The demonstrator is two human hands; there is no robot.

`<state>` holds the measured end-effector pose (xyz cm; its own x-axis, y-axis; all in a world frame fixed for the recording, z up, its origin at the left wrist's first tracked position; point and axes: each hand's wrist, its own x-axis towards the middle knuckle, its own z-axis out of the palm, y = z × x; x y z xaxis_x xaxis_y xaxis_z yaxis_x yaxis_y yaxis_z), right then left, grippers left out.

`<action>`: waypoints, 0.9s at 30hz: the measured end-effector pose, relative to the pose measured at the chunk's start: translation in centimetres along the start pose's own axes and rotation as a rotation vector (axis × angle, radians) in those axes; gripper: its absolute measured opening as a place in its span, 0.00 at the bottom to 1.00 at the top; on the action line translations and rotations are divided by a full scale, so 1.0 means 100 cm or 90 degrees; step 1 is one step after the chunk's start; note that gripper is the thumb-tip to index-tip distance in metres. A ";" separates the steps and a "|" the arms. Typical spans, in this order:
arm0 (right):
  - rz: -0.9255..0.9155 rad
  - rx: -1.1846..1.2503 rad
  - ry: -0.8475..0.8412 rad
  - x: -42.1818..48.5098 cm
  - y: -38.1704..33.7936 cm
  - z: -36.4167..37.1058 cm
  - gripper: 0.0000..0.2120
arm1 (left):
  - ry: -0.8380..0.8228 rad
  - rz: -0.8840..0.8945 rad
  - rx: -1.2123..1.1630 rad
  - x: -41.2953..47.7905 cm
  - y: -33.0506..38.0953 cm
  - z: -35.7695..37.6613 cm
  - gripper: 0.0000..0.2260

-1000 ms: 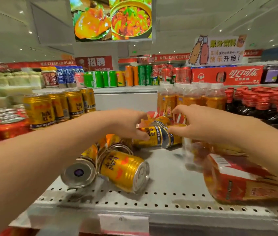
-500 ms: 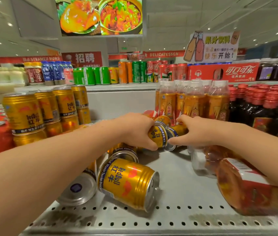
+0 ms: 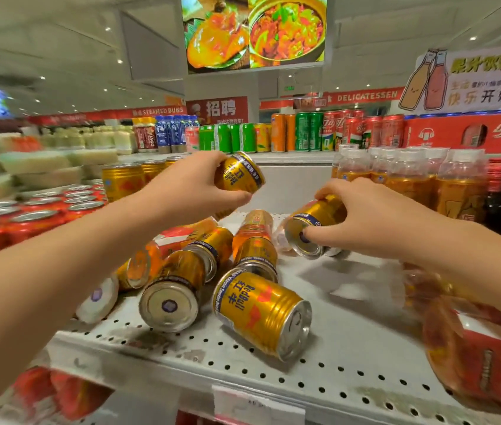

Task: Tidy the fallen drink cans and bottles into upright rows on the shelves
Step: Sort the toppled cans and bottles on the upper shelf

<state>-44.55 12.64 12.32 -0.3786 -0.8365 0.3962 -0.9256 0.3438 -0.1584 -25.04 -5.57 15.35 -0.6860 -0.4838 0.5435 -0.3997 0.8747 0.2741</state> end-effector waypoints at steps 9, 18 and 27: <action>-0.065 0.014 0.006 0.019 -0.048 -0.002 0.34 | -0.001 -0.081 0.163 -0.014 -0.055 -0.020 0.17; -0.038 0.033 0.005 0.032 -0.056 0.006 0.31 | -0.105 -0.048 0.187 0.001 -0.071 -0.014 0.28; 0.033 -0.067 -0.154 0.000 -0.028 0.000 0.30 | -0.191 0.200 -0.001 0.013 -0.049 0.006 0.30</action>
<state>-41.92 11.67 12.78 -0.4268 -0.8899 0.1607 -0.9043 0.4205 -0.0731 -24.40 -10.51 14.22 -0.9207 -0.1809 0.3457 -0.1424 0.9807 0.1340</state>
